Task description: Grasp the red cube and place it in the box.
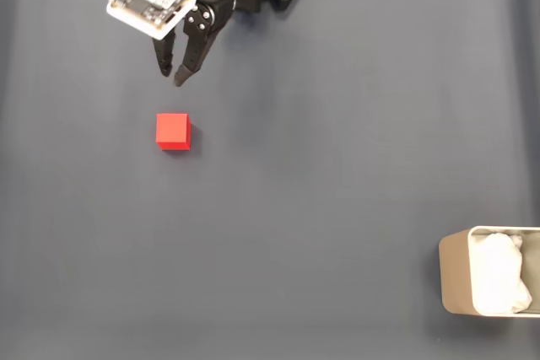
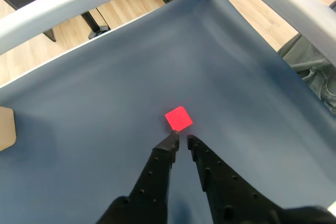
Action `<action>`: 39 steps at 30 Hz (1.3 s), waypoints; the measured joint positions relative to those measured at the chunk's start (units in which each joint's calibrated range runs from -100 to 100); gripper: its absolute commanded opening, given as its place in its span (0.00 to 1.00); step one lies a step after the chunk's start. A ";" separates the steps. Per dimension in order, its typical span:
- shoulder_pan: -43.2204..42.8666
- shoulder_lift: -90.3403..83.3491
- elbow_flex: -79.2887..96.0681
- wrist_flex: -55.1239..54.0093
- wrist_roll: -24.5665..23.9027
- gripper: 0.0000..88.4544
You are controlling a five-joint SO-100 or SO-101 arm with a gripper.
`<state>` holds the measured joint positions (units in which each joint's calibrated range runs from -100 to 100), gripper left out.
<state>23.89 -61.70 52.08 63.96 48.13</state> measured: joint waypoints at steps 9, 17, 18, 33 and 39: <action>3.26 3.39 0.00 0.24 1.47 0.26; 4.45 6.95 0.00 -1.27 2.78 0.36; 4.60 7.56 0.00 -2.07 2.78 0.37; 4.75 11.64 8.14 -18.06 4.64 0.45; 6.08 11.64 14.65 -25.38 5.86 0.47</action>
<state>29.97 -50.07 66.73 38.58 53.99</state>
